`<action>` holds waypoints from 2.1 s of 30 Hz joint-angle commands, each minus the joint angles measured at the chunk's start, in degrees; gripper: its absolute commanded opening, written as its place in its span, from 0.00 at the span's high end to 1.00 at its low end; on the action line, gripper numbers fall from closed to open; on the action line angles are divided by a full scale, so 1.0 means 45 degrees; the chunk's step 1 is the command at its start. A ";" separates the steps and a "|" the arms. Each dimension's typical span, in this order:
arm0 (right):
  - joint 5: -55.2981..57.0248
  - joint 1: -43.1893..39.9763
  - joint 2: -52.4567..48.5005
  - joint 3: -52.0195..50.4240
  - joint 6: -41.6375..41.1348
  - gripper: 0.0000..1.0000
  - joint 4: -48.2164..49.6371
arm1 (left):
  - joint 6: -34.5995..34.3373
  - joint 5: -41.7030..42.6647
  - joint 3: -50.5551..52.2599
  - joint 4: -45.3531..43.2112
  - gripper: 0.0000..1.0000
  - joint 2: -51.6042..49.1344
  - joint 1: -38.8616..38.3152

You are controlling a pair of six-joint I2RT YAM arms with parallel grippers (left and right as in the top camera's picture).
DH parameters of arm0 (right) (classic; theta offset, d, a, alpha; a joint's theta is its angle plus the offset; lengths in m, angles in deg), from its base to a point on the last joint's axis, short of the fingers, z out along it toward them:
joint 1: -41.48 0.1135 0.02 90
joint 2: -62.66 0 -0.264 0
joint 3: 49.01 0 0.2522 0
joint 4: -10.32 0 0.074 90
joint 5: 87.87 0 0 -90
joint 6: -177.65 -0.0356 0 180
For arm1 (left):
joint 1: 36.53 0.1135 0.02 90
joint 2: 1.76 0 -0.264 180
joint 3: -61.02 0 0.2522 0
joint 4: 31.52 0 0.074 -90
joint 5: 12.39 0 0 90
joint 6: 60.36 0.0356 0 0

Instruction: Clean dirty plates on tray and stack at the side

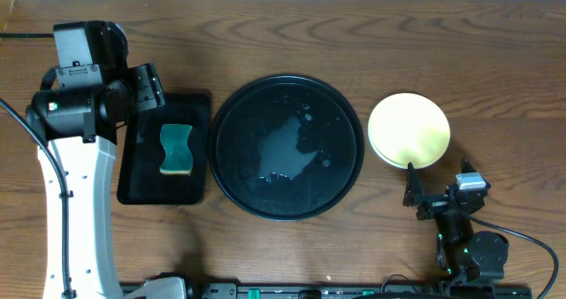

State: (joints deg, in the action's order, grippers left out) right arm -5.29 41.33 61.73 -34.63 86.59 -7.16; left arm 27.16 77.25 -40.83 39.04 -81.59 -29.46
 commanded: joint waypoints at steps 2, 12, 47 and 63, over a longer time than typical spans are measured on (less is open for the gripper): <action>0.0165 0.0126 0.0136 -0.0068 -0.0180 0.01 0.0019 | 0.0117 -0.0107 -0.0019 0.0034 0.24 0.0000 0.0053; 0.0165 0.0126 0.0136 -0.0068 -0.0180 0.01 0.0019 | 0.0117 -0.0107 -0.0019 0.0034 0.24 0.0000 0.0058; 0.0165 0.0126 0.0131 -0.0068 -0.0175 0.01 0.0019 | 0.2093 0.1651 1.8268 -1.4081 0.24 1.4173 -0.0738; 0.0165 0.0126 0.0136 -0.0068 -0.0180 0.01 0.0019 | 0.2205 0.1574 1.9526 -1.1817 0.24 1.7257 -0.0816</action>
State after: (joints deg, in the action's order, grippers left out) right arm -4.70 41.33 61.98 -34.69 86.57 -7.03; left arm 35.97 83.44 46.58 -16.78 -5.69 -32.89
